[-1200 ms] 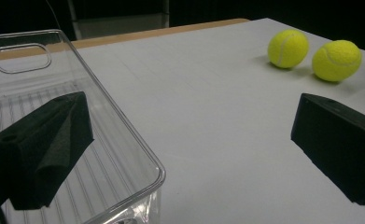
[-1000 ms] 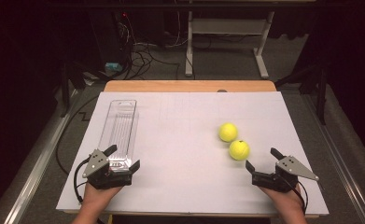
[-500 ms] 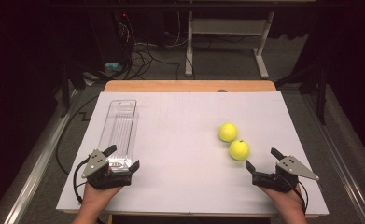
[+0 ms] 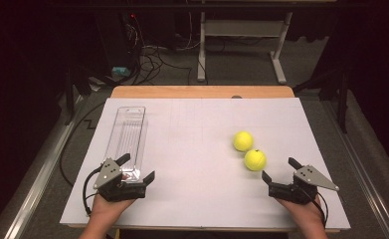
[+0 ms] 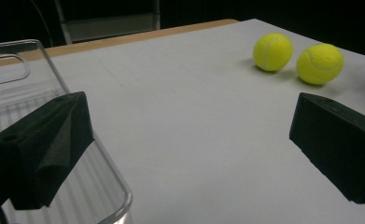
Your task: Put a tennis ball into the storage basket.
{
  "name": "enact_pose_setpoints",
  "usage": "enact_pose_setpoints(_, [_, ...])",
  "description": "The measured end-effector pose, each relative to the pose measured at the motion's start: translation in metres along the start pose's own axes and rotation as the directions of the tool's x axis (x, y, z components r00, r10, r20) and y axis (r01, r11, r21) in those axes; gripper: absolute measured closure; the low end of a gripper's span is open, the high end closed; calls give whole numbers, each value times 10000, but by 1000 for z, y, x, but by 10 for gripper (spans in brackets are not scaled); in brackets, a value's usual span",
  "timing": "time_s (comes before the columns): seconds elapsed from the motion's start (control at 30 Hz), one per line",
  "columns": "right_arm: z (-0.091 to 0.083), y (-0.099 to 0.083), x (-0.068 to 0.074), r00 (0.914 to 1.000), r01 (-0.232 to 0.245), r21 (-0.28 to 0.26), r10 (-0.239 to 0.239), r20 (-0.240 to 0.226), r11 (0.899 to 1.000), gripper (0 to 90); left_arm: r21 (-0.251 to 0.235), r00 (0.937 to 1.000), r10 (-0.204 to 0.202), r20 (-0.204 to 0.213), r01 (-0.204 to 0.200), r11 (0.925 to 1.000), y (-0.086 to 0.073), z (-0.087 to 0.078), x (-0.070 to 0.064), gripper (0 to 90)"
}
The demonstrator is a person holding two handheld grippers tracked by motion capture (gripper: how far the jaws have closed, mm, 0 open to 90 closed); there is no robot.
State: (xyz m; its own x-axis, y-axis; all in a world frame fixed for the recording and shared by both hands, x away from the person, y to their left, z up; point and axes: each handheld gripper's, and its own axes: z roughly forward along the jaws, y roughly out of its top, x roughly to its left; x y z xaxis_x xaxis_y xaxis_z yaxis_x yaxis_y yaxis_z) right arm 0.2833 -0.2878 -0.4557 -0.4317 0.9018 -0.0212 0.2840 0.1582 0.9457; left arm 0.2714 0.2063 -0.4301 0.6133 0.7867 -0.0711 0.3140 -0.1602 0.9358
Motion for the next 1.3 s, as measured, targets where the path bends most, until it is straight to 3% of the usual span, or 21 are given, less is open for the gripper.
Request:
enact_pose_setpoints(0.17, [2,1,-1,10000,-19,74,19,8,10000,0,-60,9996,111,269,-109,9999,11,10,-10,10])
enact_pose_setpoints(0.3, [4,2,-1,10000,12,156,-11,-57,9999,0,191,9980,516,377,-523,9984,24,28,-22,25])
enact_pose_setpoints(0.4, [9,5,1,9999,63,204,-60,-146,9998,0,660,9935,644,933,-707,9953,37,50,-30,39])
enact_pose_setpoints(0.43, [9,5,1,9999,63,204,-60,-146,9998,0,660,9935,644,933,-707,9953,37,50,-30,38])
enact_pose_setpoints(0.47, [13,6,2,9998,86,254,-82,-189,9996,0,1127,9910,597,1196,-733,9909,44,61,-31,38])
enact_pose_setpoints(0.5, [13,6,2,9998,86,254,-82,-189,9996,0,1127,9910,597,1196,-733,9909,44,61,-31,38])
enact_pose_setpoints(0.63, [20,11,6,9996,125,326,-117,-254,9994,0,2282,9865,506,1557,-858,9698,58,81,-30,38])
enact_pose_setpoints(0.67, [25,13,7,9995,197,402,-187,-251,9990,0,2708,9849,495,1662,-939,9581,63,87,-29,39])
enact_pose_setpoints(0.7, [27,13,8,9996,169,423,-158,-254,9990,0,2916,9849,530,1647,-1000,9513,65,90,-30,45])
enact_pose_setpoints(0.73, [27,13,8,9996,169,423,-158,-254,9990,0,2916,9849,530,1647,-1000,9513,65,90,-30,49])
enact_pose_setpoints(0.83, [39,17,10,9997,127,576,-115,-208,9983,0,3706,9838,680,1660,-1261,9202,67,95,-34,51])
enact_pose_setpoints(0.9, [48,20,12,9998,152,655,-141,-162,9977,0,4489,9829,869,1624,-1520,8806,64,99,-38,57])
enact_pose_setpoints(0.97, [55,22,15,9996,267,738,-258,-129,9969,0,5199,9814,1112,1565,-1776,8355,59,102,-41,56])
enact_pose_setpoints(1.07, [60,24,17,9995,316,861,-310,-77,9958,0,5881,9801,1231,1555,-1920,7856,52,103,-44,54])
enact_pose_setpoints(1.1, [61,24,18,9996,291,963,-283,-93,9949,0,6189,9776,1280,1672,-2051,7582,48,103,-45,54])
enact_pose_setpoints(1.13, [61,24,18,9996,291,963,-283,-93,9949,0,6189,9776,1280,1672,-2051,7582,48,103,-45,55])
enact_pose_setpoints(1.17, [62,24,18,9995,310,994,-301,-102,9946,0,6406,9759,1276,1771,-2127,7378,45,104,-47,55])
enact_pose_setpoints(1.2, [63,22,19,9989,465,1322,-447,-161,9901,1,6701,9730,1352,1869,-2270,7067,41,105,-50,53])
enact_pose_setpoints(1.23, [63,22,19,9989,465,1322,-447,-161,9901,1,6701,9730,1352,1869,-2270,7067,41,105,-50,54])
enact_pose_setpoints(1.27, [64,20,19,9988,487,1650,-463,-183,9851,4,6995,9706,1420,1942,-2385,6737,37,107,-53,54])
enact_pose_setpoints(1.3, [64,20,19,9988,487,1650,-463,-183,9851,4,6995,9706,1420,1942,-2385,6737,37,107,-53,53])
